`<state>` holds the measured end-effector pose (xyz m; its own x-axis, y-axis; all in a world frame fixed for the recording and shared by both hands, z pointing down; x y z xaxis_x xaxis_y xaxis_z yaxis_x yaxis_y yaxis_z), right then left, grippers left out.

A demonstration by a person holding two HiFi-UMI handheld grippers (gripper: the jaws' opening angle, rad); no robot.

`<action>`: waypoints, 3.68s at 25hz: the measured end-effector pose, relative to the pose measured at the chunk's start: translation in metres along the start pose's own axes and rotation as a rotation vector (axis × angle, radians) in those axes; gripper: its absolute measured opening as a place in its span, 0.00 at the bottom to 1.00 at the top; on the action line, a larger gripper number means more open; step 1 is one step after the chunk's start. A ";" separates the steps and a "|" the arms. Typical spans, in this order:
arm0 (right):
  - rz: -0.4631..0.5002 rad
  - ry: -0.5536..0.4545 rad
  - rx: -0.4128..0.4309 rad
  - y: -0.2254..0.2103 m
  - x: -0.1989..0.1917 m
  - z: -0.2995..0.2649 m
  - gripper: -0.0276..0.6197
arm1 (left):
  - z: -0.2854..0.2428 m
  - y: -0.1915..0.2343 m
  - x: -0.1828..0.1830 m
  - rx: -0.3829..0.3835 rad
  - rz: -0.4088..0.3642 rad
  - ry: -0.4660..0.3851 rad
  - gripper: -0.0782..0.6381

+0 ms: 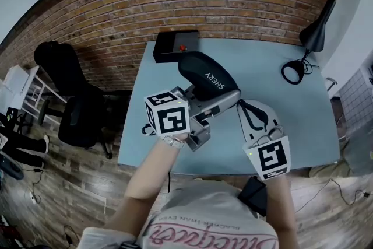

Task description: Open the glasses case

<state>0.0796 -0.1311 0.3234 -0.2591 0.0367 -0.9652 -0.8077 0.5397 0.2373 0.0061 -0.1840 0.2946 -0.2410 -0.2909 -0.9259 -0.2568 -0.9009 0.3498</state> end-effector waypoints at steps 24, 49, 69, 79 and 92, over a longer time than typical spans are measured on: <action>-0.139 -0.016 0.164 -0.006 -0.012 0.018 0.07 | 0.002 -0.011 -0.010 -0.101 -0.048 0.122 0.52; 0.147 0.061 0.217 -0.018 -0.004 0.001 0.07 | -0.007 -0.010 -0.052 -0.158 -0.369 0.599 0.49; 0.234 0.078 0.262 -0.019 0.015 -0.012 0.07 | 0.001 0.009 -0.098 -0.172 -0.571 1.003 0.49; 0.400 0.129 0.222 -0.013 0.015 -0.006 0.07 | 0.007 0.010 -0.111 -0.198 -0.654 1.183 0.50; 0.674 0.207 0.201 0.002 0.009 -0.007 0.07 | 0.017 0.019 -0.128 -0.163 -0.800 1.424 0.50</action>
<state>0.0718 -0.1357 0.3160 -0.7760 0.2663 -0.5717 -0.3306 0.6003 0.7283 0.0165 -0.1588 0.4222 0.9243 0.2768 -0.2628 0.2329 -0.9545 -0.1862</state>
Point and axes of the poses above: the fingertips, and each gripper's own axes: z backward along the fingers, y to its left, x out of its top, the point moved 4 cm from there along z, backward along the fingers, and after that the axes turned 8 degrees about -z, right-handed, at the moved point
